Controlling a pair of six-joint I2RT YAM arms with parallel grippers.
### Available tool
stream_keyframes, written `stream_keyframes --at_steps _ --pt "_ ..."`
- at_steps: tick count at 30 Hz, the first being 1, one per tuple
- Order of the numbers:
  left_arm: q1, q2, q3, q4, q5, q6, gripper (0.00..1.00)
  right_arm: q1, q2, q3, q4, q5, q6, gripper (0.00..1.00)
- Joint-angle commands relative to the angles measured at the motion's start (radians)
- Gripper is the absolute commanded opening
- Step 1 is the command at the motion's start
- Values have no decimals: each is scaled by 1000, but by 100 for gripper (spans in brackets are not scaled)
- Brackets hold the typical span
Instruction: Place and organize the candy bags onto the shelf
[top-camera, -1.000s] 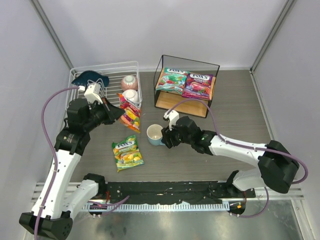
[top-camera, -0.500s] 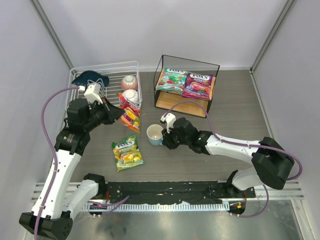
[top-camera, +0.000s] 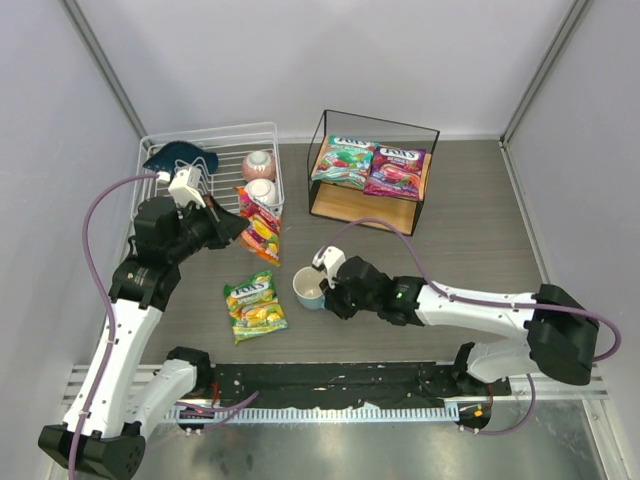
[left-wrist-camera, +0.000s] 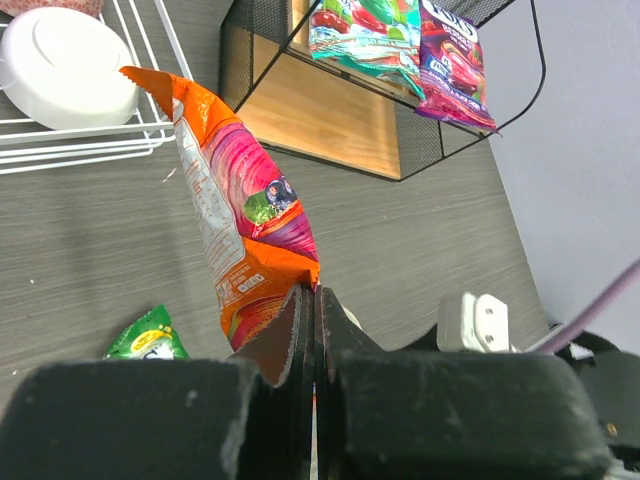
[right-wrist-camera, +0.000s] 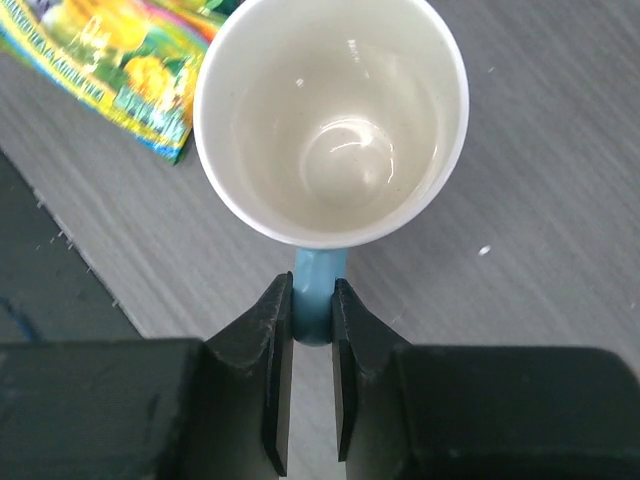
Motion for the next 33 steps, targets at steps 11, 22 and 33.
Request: stream_keyframes --at_steps 11,22,33 --pt "-1 -18 -17 90 22 -12 0 237 -244 -86 -95 133 233 2" --pt "-1 -9 -29 96 24 -14 0 360 -199 -93 -120 196 301 16" --pt "-1 8 -63 144 48 -35 0 363 -374 -116 -159 288 327 47"
